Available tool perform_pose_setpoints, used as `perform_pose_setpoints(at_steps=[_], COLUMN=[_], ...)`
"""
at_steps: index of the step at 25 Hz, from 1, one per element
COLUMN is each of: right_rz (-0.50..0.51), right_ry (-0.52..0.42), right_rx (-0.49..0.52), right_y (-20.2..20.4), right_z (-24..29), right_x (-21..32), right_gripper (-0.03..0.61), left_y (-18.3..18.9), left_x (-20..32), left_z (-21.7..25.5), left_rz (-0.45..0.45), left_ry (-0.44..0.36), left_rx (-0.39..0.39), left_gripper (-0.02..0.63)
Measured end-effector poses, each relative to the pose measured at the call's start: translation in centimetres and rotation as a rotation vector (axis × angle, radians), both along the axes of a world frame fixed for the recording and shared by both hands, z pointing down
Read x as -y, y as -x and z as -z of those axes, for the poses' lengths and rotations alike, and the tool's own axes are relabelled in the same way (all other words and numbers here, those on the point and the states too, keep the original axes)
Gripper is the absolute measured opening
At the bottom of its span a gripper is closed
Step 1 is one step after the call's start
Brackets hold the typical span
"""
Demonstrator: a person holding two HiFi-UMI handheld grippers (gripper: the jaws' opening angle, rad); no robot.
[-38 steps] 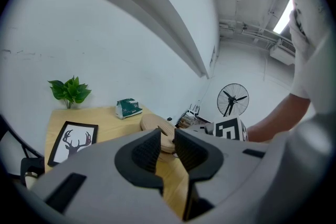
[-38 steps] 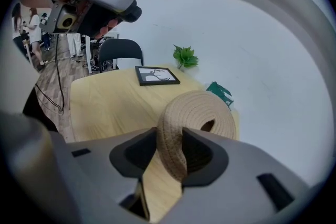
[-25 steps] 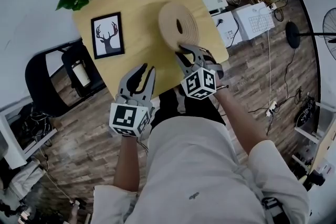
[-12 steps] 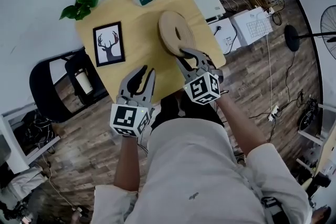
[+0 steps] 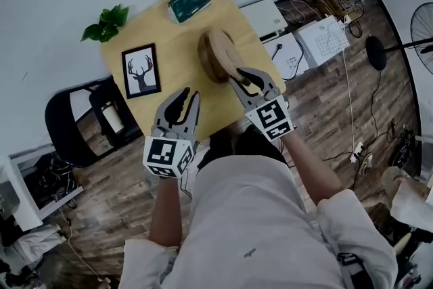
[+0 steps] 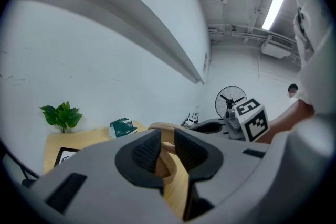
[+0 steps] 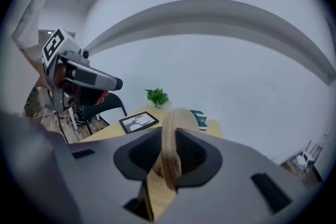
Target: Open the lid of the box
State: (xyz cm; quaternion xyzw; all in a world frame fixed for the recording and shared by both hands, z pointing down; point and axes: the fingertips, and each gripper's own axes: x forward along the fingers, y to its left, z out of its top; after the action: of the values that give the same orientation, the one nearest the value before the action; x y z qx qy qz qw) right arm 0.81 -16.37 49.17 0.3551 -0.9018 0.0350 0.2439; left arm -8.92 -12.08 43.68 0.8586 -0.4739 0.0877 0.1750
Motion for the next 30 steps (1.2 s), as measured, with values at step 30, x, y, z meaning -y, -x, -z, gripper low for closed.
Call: perform_pose_setpoints(at_steps=[30], right_rz=[-0.228], right_ry=[-0.025], right_rx=[0.366], right_y=[-8.1], right_z=[12.8], right_x=[0.1], right_gripper=[0.086], left_y=[0.0], left_x=[3.0], left_z=[8.1], left_rz=[0.019], left_ry=[-0.146], left_rx=[-0.038], left_gripper=[0.061])
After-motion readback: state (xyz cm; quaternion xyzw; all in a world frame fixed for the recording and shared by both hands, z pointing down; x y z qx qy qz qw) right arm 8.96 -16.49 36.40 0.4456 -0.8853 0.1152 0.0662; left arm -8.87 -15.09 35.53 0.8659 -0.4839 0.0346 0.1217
